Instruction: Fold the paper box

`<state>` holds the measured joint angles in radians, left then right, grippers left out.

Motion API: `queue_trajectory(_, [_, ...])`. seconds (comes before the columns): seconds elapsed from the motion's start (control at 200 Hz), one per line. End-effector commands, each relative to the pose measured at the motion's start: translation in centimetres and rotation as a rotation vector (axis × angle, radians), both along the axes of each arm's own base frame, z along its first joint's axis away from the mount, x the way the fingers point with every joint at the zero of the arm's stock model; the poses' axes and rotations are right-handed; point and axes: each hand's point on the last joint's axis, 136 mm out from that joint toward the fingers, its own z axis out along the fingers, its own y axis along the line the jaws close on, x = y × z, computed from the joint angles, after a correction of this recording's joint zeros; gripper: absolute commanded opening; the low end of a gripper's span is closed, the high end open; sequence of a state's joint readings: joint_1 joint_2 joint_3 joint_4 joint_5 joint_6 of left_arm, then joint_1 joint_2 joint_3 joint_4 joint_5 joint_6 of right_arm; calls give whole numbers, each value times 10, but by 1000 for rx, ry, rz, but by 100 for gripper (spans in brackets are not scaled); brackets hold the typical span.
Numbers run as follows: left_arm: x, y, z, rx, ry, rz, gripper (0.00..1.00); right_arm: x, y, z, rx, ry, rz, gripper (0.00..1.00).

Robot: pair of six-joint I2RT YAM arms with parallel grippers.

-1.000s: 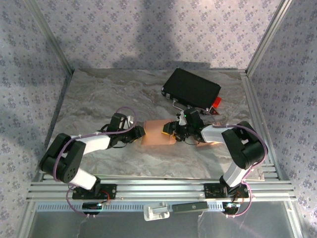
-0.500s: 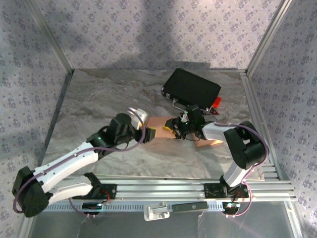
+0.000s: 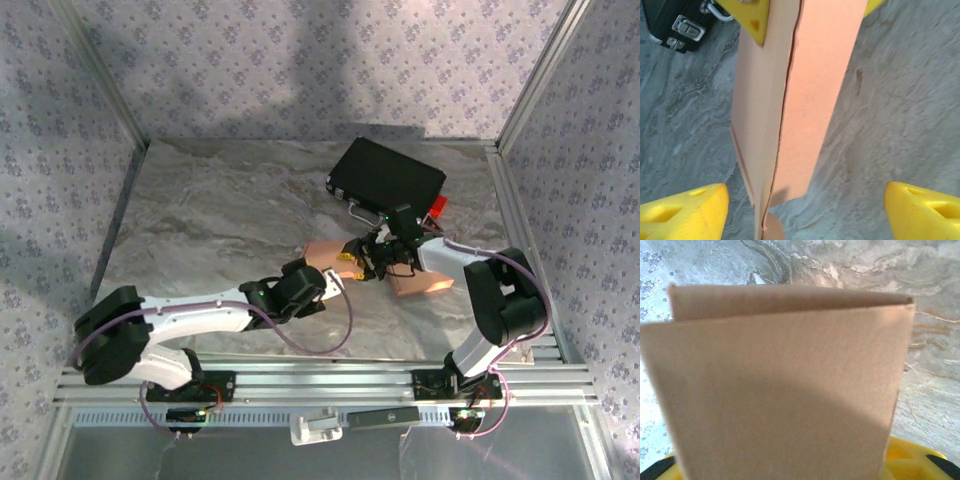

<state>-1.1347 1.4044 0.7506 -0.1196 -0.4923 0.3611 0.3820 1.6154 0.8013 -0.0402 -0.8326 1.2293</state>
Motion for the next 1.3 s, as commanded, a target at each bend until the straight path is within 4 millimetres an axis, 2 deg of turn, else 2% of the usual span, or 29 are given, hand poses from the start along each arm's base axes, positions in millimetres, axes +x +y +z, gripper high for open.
queue_trajectory(0.0, [19, -18, 28, 2, -118, -3, 81, -22, -11, -13, -32, 139, -5, 44])
queue_trajectory(0.155, [32, -25, 17, 49, -152, 28, 80, -25, -12, -11, -17, 154, -3, 43])
queue_trajectory(0.37, [37, -33, 4, 72, -155, 26, 75, -31, -17, -13, -2, 185, -6, 42])
queue_trajectory(0.565, [34, -36, 6, 67, -135, 7, 62, -31, -18, -12, 3, 190, -8, 42])
queue_trajectory(0.7, [28, -35, 6, 87, -92, -14, 57, -28, -19, -11, 7, 184, -10, 49])
queue_trajectory(0.815, [16, -34, 3, 108, -18, -53, 55, -25, -23, -7, 1, 167, -15, 59])
queue_trajectory(1.029, [-3, -27, 4, 160, 136, -95, 51, -18, -40, 21, -38, 46, -23, 73])
queue_trajectory(1.219, [-22, -17, 12, 209, 308, -108, 50, -13, -66, 55, -76, -95, -57, 74])
queue_trajectory(1.294, [-28, -10, 15, 234, 382, -95, 50, -14, -77, 59, -113, -136, -74, 73])
